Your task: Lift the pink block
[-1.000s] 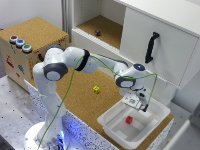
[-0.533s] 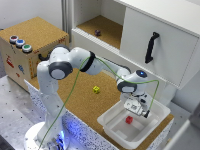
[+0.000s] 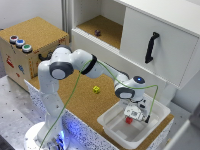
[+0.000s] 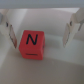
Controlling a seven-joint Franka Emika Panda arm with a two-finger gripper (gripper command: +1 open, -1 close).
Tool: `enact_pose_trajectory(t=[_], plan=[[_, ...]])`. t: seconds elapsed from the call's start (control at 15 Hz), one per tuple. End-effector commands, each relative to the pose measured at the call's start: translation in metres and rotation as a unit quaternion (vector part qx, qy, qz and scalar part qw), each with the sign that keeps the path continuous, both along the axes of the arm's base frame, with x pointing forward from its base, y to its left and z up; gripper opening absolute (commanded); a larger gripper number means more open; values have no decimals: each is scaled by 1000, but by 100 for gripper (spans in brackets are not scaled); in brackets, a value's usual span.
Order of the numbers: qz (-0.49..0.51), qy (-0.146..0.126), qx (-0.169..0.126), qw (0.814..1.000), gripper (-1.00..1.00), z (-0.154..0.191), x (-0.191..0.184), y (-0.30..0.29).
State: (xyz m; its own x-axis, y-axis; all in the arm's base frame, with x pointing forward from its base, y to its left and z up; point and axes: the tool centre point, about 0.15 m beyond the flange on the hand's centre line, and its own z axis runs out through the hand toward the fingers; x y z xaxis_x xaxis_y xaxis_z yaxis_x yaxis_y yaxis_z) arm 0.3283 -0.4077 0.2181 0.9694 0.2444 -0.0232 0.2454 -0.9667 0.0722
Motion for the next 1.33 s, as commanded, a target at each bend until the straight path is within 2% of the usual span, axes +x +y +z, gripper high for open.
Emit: enact_pose_trajectory(t=[0.0,0.47,0.67,0.8,0.93,1.27], plan=[[-11,-47,-27,998,-100,-12,-9,6],[-23,-50,-26,998,-100,-11,-8,15],[-43,-54,-30,997,-100,0,-2,14],[-84,-64,-43,994,-100,18,3,9],[-110,-80,-40,990,-100,43,8,13],[-149,-141,18,979,-100,125,37,67]])
